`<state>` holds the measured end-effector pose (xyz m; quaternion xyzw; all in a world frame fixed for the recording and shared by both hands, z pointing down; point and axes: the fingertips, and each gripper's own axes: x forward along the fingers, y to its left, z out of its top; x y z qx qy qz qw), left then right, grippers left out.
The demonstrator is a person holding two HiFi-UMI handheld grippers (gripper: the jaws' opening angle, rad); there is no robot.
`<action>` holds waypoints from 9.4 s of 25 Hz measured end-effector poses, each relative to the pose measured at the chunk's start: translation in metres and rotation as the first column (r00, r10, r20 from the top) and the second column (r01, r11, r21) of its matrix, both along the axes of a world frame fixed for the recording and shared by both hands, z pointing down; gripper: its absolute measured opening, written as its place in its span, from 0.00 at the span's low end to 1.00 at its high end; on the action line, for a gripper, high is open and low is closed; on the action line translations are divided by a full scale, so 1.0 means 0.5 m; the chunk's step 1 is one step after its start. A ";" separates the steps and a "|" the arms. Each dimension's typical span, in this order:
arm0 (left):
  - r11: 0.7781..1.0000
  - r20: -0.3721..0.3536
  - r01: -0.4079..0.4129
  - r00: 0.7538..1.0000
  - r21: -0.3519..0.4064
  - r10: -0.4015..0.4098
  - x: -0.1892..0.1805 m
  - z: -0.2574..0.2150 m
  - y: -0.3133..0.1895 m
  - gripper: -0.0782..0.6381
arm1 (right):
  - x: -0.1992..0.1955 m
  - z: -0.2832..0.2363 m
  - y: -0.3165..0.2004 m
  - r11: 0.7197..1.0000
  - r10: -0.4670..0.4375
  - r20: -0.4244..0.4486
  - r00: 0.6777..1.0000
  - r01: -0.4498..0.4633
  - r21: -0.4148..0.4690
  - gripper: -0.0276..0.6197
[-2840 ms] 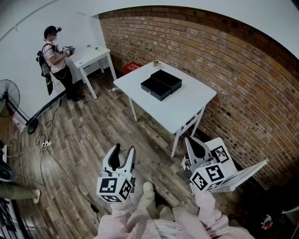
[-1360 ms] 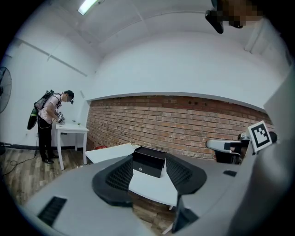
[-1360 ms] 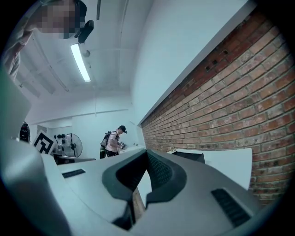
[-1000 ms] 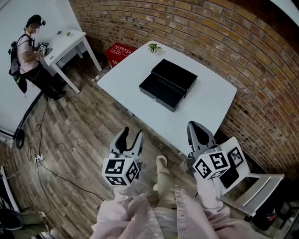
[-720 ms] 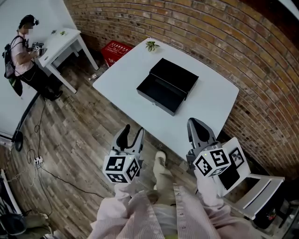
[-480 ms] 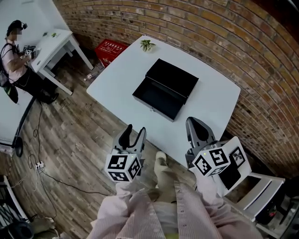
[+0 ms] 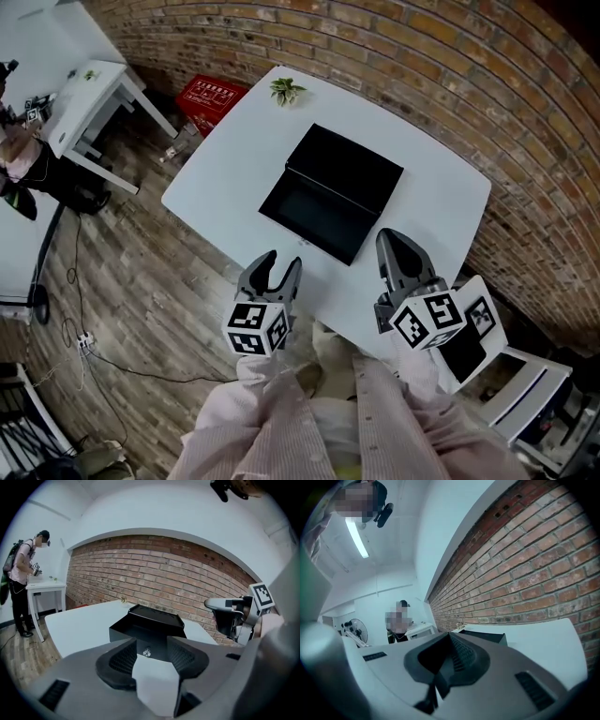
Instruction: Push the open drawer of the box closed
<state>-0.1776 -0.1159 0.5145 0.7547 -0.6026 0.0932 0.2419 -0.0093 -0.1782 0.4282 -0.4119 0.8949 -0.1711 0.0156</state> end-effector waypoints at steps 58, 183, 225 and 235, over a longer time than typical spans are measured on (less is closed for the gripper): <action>0.936 0.064 -0.228 0.965 -0.270 0.253 0.052 0.151 -0.098 0.20 | 0.019 -0.004 -0.067 0.992 0.127 0.029 0.992 -0.126 -0.024 0.05; 0.974 0.065 -0.214 0.976 0.068 0.210 0.061 -0.039 -0.247 0.10 | 0.083 0.001 -0.108 0.979 0.204 -0.040 0.978 -0.204 0.008 0.05; 0.934 0.135 -0.082 0.990 0.348 0.037 -0.071 -0.335 -0.123 0.10 | 0.079 -0.130 -0.075 0.975 0.140 -0.064 0.988 -0.127 0.184 0.05; 0.936 0.138 -0.080 0.990 0.343 0.034 -0.072 -0.331 -0.121 0.10 | 0.085 -0.127 -0.071 0.974 0.147 -0.073 0.986 -0.131 0.186 0.05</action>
